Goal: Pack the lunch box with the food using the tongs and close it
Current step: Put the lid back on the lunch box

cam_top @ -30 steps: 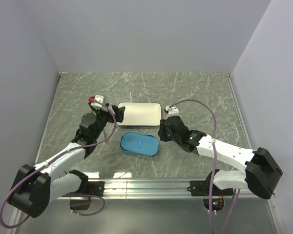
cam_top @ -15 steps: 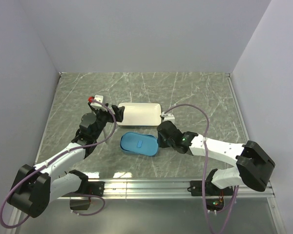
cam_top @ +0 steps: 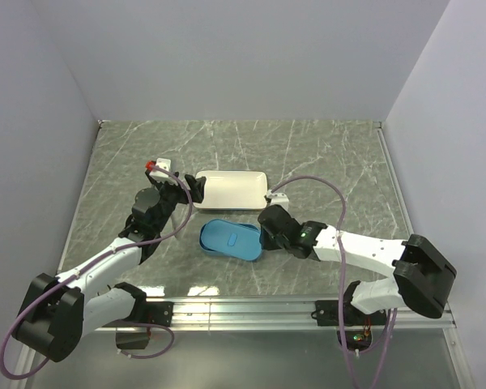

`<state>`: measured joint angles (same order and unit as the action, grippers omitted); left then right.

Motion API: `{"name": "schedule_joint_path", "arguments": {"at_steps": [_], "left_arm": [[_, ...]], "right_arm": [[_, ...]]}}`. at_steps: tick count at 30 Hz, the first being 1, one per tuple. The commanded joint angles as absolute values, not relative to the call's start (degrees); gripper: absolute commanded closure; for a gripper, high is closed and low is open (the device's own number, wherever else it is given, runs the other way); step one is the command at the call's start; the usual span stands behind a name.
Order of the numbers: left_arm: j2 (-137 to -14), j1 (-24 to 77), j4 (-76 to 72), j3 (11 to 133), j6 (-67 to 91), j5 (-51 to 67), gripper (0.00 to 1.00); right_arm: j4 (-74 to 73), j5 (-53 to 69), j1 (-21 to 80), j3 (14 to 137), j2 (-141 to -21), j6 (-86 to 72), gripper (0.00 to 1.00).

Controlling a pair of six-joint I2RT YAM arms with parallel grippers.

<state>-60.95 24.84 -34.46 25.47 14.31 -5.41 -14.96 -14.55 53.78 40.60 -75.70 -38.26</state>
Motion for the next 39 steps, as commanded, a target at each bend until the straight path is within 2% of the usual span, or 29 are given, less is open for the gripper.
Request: {"name": "schedule_joint_path", "arguments": {"at_steps": [1,6,10,22,31,39], "left_arm": [[-60.03,25.05,-36.47,25.14,14.5,-5.8,0.02],[-60.12,25.05,-36.56,25.05,14.5,-6.15,0.02],[-59.85,25.05,-36.56,24.96,14.5,-6.15,0.02],[-59.85,25.05,-36.47,24.96,14.5,-6.59,0.02],[-60.29,25.05,-36.3,25.23,14.41,-6.5,0.02],[-60.2,25.05,-36.39,25.14,14.33,-6.68,0.02]], "right_arm": [[-16.52,-15.47,54.75,42.27,-73.92,-39.73,0.73],[-16.52,-15.73,55.02,42.01,-73.65,-39.9,0.74],[-16.79,-16.17,55.11,42.63,-74.7,-39.55,0.9],[-18.9,-19.34,55.11,45.97,-77.87,-37.97,1.0],[-23.46,-21.71,55.02,51.41,-76.38,-35.6,1.0],[-24.61,-19.95,54.41,56.68,-81.65,-31.91,1.0]]}}
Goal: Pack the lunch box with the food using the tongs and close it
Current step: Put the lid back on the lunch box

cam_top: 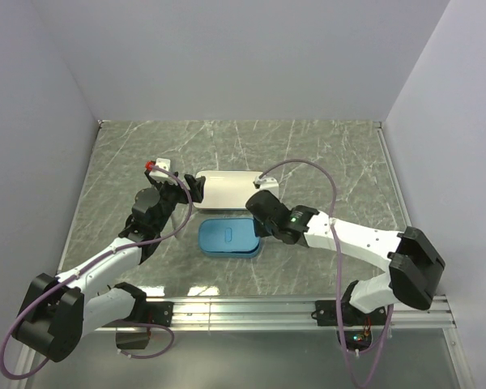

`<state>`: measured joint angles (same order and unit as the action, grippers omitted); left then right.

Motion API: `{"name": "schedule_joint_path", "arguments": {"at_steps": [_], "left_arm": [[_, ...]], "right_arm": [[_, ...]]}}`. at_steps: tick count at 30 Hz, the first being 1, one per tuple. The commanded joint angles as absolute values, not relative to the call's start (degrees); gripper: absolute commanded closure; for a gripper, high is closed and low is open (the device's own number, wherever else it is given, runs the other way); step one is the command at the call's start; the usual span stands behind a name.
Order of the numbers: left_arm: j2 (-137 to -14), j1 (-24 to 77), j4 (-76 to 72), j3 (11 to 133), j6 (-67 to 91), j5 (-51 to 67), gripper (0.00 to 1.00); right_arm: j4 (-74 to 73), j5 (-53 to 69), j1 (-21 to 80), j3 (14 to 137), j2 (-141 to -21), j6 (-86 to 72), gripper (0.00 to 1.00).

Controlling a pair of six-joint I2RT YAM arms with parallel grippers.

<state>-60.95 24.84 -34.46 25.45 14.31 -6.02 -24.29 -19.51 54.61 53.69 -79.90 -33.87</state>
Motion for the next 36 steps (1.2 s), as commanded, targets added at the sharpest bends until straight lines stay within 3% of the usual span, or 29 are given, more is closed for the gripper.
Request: {"name": "schedule_joint_path", "arguments": {"at_steps": [1,27,28,32,36], "left_arm": [[-60.29,25.05,-36.39,25.14,14.33,-6.68,0.02],[-61.17,25.05,-36.21,25.4,14.24,-6.42,0.02],[-61.17,25.05,-36.21,25.49,14.24,-6.33,0.02],[-61.26,25.05,-36.12,25.49,14.24,-6.33,0.02],[-61.35,25.05,-36.12,25.58,14.24,-6.24,0.02]], "right_arm": [[-24.78,-19.52,54.23,56.95,-82.17,-31.73,1.0],[-26.54,-17.4,53.09,58.09,-89.47,-31.02,1.0],[-26.89,-17.58,53.0,58.18,-89.47,-31.11,0.98],[-27.16,-18.63,53.09,57.48,-87.89,-31.38,0.67],[-27.33,-19.68,53.09,57.22,-86.05,-31.2,0.55]]}}
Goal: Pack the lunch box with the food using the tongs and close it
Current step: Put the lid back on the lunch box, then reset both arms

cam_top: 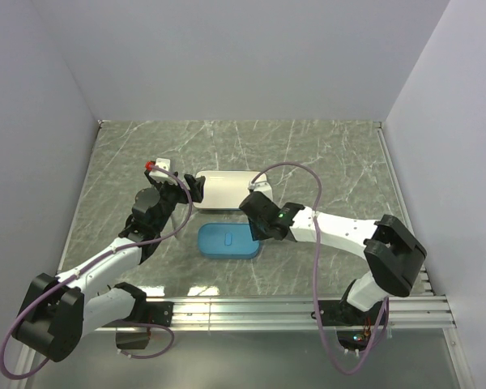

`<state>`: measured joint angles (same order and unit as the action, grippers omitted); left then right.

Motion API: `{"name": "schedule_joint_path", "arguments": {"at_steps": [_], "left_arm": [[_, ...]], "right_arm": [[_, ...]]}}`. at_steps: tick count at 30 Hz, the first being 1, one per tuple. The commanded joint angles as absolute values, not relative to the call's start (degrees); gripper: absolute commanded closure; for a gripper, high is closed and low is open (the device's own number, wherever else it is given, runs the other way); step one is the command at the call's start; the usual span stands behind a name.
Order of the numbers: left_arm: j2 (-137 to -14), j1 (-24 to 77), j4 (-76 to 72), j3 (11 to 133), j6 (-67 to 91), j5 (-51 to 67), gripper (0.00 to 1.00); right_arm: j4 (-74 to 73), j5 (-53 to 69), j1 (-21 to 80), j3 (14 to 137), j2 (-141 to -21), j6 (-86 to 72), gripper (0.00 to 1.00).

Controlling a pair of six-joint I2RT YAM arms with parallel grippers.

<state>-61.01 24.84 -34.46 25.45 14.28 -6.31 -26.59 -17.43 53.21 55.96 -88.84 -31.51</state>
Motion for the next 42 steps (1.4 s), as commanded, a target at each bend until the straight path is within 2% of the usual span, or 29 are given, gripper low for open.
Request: {"name": "schedule_joint_path", "arguments": {"at_steps": [1,13,19,31,37,42], "left_arm": [[-61.43,25.05,-36.12,25.58,14.24,-6.33,0.02],[-60.47,25.05,-36.39,25.31,14.33,-6.94,0.01],[-60.29,25.05,-36.56,25.22,14.41,-7.21,0.01],[-55.56,23.82,-35.33,24.52,16.52,-13.44,0.0],[-51.86,19.09,-32.45,24.52,20.65,-15.03,0.0],[-50.01,12.58,-28.83,26.54,24.78,-14.94,0.01]], "right_arm": [[-27.33,-20.21,53.09,57.22,-85.44,-31.11,0.54],[-27.16,-26.89,52.3,59.94,-76.83,-27.34,0.44],[-21.1,-24.18,46.42,58.89,-73.4,-23.12,0.43],[4.55,-11.7,25.42,44.4,-61.36,-17.14,0.41],[19.22,-12.12,19.61,36.93,-56.17,-16.44,0.41],[22.59,-13.71,16.61,32.52,-49.32,-15.99,0.41]]}}
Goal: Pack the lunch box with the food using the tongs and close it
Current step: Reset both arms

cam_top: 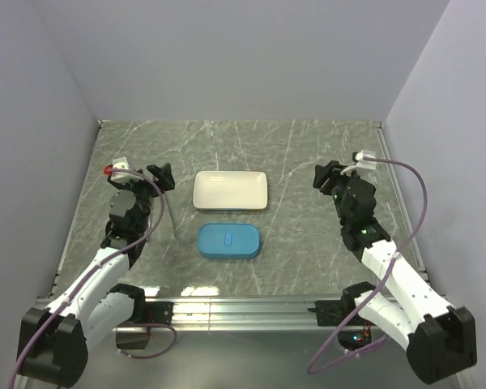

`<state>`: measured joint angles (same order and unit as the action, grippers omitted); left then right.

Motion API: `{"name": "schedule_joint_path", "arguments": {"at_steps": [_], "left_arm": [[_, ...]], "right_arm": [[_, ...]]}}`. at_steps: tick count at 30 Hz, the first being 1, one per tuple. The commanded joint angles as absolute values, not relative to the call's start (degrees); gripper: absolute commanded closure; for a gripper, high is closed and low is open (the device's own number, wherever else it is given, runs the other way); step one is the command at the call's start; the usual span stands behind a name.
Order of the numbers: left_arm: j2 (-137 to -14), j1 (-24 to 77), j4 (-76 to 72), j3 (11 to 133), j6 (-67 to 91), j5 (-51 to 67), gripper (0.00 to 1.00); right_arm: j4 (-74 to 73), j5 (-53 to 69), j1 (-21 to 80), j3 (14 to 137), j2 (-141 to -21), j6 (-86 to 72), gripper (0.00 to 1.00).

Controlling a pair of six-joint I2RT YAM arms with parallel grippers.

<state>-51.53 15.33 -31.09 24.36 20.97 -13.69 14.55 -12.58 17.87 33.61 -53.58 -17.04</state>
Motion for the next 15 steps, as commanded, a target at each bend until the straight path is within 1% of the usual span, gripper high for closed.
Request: {"name": "schedule_joint_path", "arguments": {"at_steps": [1,4,15], "left_arm": [[-49.84,12.13,-28.57,26.72,25.05,-15.12,0.01],[-49.13,11.34,-27.51,27.42,24.61,-15.55,0.01],[-48.87,11.42,-26.81,28.21,23.38,-17.14,0.0]], "right_arm": [[22.67,-13.54,16.52,31.91,-48.7,-16.08,0.41],[22.68,-12.57,16.08,31.29,-47.46,-16.44,0.4],[22.06,-11.86,15.91,31.91,-49.83,-16.17,0.4]]}}
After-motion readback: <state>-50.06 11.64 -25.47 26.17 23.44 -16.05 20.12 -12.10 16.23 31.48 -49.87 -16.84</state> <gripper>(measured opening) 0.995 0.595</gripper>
